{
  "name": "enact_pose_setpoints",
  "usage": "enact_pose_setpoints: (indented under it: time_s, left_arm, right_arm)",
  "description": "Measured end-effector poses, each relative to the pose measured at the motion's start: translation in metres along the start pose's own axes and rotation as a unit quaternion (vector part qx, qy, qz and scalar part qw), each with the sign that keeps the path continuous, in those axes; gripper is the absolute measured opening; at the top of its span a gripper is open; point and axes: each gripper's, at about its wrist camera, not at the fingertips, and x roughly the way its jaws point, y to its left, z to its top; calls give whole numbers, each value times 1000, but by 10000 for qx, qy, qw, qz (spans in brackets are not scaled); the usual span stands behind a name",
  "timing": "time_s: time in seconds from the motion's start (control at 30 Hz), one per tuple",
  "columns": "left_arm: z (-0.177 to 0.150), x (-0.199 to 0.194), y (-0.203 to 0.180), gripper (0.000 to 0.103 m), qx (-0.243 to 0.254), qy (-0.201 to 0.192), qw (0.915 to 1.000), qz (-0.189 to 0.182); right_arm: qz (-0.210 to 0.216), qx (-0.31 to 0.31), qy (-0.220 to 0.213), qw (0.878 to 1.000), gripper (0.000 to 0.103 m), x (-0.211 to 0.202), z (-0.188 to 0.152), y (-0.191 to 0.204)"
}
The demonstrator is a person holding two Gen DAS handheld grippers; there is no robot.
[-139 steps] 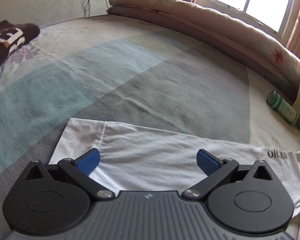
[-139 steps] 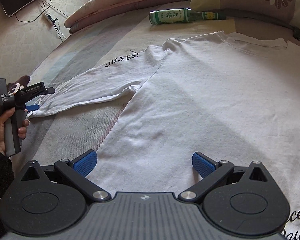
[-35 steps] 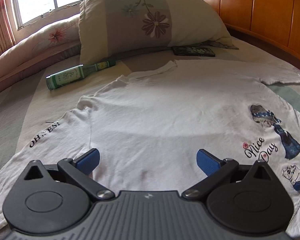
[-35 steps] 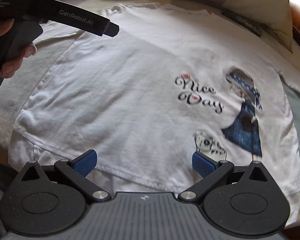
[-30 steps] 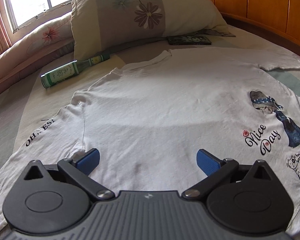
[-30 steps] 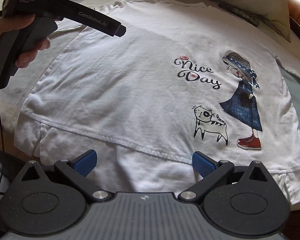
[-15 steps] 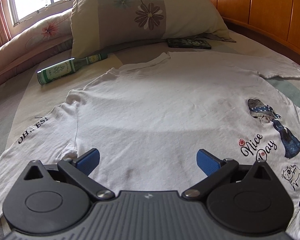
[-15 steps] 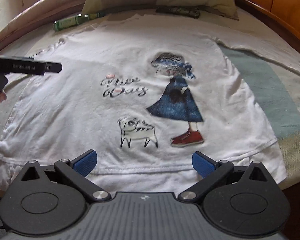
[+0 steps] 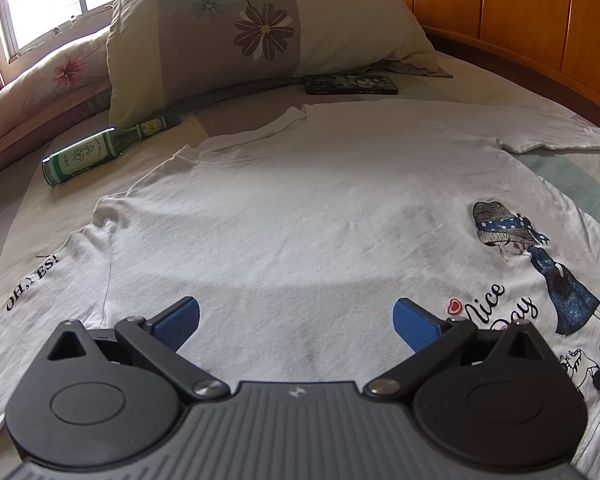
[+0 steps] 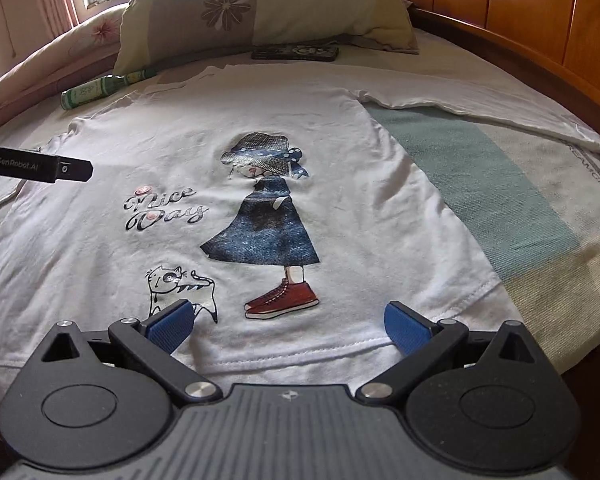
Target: Fold clothes
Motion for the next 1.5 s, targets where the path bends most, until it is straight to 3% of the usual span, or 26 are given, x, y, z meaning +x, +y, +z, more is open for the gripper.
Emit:
enact_pose_setpoints:
  time_s: [0.43,0.67,0.8,0.93,1.17,1.5]
  left_arm:
    - [3,-1,-12,102,45,-83,9999,-50]
    - [4,1,-8,102,-58,-66,10000,-22]
    - [4,4,-9,102,-100,-29,9999,-42]
    - [2,9,-12,102,-26,18,10000,10]
    - [-1,10,-12,102,-161,-152,9997,-87]
    - [-7,5,-23,102,-443,-30,9989,-163]
  right_arm:
    - [-174,-101,85,9998,103,4,2,6]
    - [-48,34,271,9996,103,1,12,2]
    - [13,262,-132,9996,103,-5,25,-12]
    - [68,797,43,9968,103,3,27,-41]
    - [428,1495,-789,9847,103,-24,45,-97]
    - [296,2905,-1991,9355,103,-4,81,-253]
